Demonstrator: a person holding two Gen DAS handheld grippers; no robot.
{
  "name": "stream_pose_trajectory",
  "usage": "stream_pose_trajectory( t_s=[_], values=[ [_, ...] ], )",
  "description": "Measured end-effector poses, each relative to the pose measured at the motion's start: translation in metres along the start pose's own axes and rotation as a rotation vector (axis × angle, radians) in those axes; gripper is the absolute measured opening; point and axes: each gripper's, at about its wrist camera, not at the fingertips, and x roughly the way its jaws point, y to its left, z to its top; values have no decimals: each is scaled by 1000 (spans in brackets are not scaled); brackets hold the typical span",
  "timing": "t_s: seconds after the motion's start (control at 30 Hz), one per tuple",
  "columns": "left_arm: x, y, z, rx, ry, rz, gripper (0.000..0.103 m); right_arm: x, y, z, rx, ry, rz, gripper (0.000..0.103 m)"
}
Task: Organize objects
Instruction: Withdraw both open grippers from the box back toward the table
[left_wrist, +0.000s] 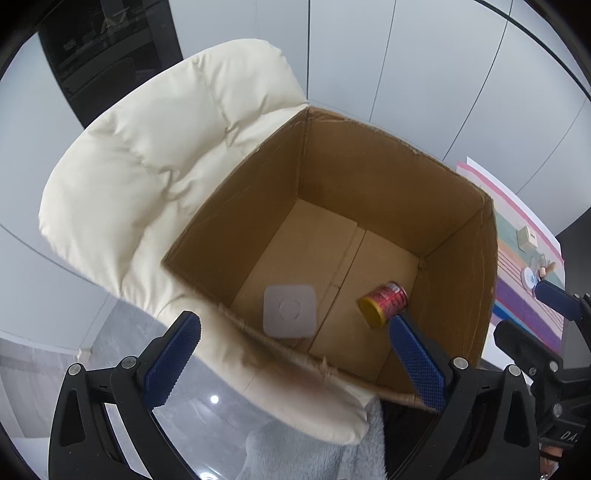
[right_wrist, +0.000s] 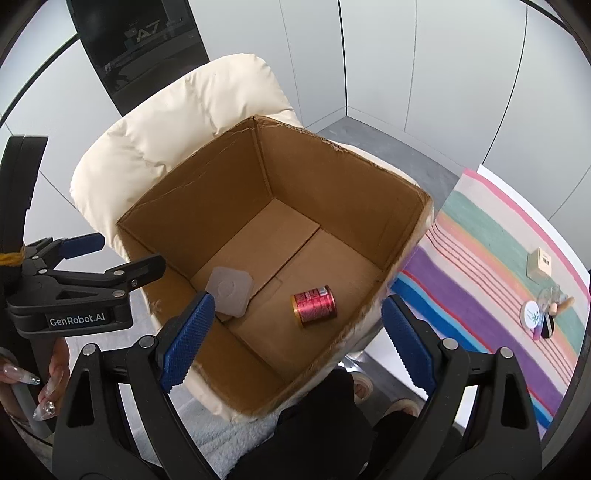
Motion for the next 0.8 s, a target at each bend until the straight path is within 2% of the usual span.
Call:
stream_pose_trajectory(
  t_s=[0.57, 0.8],
  values=[
    [-40, 17, -73, -36, -18, -18, 103, -38, 20, -61, 7, 24, 22, 94],
    [-44, 11, -77, -19, -36, -7, 103, -46, 18, -73, 18, 15, 12, 94]
  ],
)
